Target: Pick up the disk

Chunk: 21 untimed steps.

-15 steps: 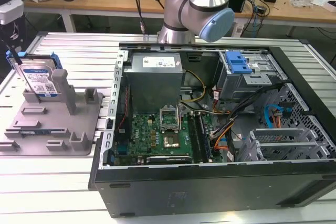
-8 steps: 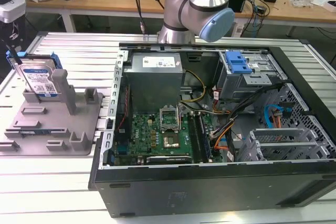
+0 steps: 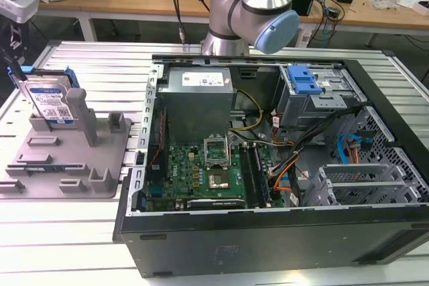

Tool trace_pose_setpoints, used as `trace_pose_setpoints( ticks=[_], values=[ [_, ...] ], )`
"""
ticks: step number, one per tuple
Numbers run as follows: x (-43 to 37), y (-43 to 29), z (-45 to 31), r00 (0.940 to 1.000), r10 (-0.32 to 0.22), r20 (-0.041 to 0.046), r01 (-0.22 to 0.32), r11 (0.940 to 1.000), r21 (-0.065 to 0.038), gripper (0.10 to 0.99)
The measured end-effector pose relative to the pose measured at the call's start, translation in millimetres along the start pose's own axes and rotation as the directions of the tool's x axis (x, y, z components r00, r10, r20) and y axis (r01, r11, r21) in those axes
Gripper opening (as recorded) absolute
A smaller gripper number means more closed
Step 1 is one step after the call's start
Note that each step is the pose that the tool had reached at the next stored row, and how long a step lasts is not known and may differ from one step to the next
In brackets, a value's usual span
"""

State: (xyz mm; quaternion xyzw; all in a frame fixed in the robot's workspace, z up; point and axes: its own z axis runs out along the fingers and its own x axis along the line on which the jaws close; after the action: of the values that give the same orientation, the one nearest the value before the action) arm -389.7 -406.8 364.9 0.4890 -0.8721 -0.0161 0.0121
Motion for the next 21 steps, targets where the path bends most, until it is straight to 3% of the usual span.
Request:
trace_pose_setpoints(
  ticks=[3, 7, 8, 10, 15, 16, 17, 18, 21],
  values=[
    [0.0, 0.0, 0.0, 0.9975, -0.07, -0.0029, 0.07, 0.9975, 0.0, 0.541],
    [0.0, 0.0, 0.0, 0.9882, -0.153, -0.0062, 0.153, 0.9882, 0.0, 0.541],
    [0.0, 0.0, 0.0, 0.9839, -0.179, -0.0073, 0.179, 0.9839, 0.0, 0.541],
    [0.0, 0.0, 0.1, 0.9681, -0.25, -0.0102, 0.251, 0.9681, 0.0, 0.541],
    [0.0, 0.0, 0.2, 0.9412, -0.338, -0.0138, 0.338, 0.9413, 0.0, 0.541],
    [0.0, -0.1, 0.2, 0.9343, -0.356, -0.0146, 0.356, 0.9344, 0.0, 0.541],
    [-0.1, -0.1, 0.3, 0.9225, -0.386, -0.0158, 0.386, 0.9226, -0.001, 0.541],
    [-0.1, -0.2, 0.2, 0.9189, -0.394, -0.0163, 0.394, 0.919, -0.001, 0.541],
    [-0.1, -0.2, 0.3, 0.9189, -0.394, -0.0163, 0.394, 0.919, -0.001, 0.541]
  ],
)
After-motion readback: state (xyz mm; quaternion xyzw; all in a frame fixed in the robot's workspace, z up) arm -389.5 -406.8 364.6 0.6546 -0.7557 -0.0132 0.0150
